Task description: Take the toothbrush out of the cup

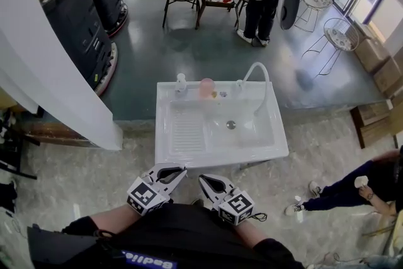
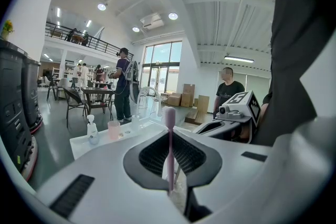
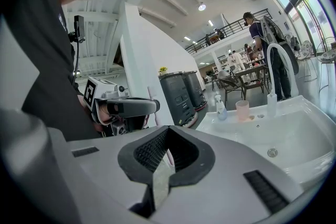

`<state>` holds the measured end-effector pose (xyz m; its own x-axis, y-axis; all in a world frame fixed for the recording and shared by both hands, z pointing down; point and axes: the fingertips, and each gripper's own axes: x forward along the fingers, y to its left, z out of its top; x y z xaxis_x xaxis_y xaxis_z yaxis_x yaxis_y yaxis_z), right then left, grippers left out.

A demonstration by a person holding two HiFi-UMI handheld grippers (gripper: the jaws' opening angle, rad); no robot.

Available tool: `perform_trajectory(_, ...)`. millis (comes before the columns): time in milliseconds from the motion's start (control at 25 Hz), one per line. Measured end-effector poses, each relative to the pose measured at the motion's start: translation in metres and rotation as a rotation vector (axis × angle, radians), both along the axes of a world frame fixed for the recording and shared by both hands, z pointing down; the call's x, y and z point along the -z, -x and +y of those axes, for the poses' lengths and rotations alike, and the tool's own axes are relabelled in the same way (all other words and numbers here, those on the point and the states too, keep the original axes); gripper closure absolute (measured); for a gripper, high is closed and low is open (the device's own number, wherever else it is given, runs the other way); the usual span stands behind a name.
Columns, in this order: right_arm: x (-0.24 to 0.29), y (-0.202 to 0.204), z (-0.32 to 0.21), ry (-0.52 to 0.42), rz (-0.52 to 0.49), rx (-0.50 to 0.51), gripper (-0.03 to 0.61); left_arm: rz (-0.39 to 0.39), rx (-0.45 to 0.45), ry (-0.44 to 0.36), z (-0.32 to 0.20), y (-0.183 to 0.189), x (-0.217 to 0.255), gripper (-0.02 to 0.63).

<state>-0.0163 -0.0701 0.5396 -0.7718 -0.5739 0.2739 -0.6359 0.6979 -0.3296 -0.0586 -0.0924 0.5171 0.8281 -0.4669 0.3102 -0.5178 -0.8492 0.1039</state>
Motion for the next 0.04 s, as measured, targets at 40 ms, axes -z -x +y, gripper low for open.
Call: perform_trajectory(40,-0.001,0.0003,0.0003,0.001,-0.003,0.002,0.568,0.0,0.001,-0.001,-0.0002,0.0,-0.0006,0.589)
